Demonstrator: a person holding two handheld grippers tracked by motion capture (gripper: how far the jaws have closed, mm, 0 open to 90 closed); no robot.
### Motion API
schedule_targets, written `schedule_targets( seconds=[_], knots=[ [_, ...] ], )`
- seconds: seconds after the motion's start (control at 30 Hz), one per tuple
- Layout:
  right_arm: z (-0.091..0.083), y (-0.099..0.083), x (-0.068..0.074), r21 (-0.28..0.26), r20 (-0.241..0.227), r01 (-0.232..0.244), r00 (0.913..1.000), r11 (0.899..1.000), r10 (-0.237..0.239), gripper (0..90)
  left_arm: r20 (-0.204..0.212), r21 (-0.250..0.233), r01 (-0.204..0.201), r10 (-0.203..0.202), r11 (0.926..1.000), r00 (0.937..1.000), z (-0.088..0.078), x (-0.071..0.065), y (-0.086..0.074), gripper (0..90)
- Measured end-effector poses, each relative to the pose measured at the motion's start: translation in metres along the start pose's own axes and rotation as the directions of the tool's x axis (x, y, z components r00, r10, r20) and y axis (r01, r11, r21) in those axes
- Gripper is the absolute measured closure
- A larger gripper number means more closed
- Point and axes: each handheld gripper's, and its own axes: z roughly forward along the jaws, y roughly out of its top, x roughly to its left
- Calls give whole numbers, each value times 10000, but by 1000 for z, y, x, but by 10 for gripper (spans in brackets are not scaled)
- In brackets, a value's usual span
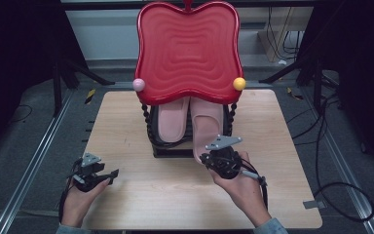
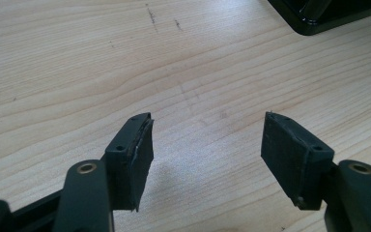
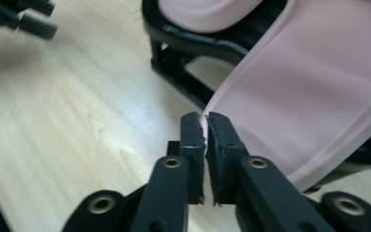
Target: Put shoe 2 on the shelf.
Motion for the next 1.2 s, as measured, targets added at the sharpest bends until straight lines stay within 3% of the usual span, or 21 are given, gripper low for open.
schedule_targets(
  seconds=[0.23,0.47,0.93,1.2],
  knots=[
    [-1,-9,6,846,-406,561,9978,9948,-528,900,15,50,-33,33,10000,10000,1,0,0,357],
    [7,-19,4,1745,-449,726,9968,9820,-657,900,22,96,-46,46,9999,10000,2,-1,-1,357],
    [25,-30,-17,2382,-229,210,9996,9710,-160,900,5,152,-28,28,9999,10000,4,0,-2,358],
    [27,-23,-23,2246,-119,37,9999,9745,-10,900,20,171,-28,28,9998,10000,5,0,-2,358]
  ],
)
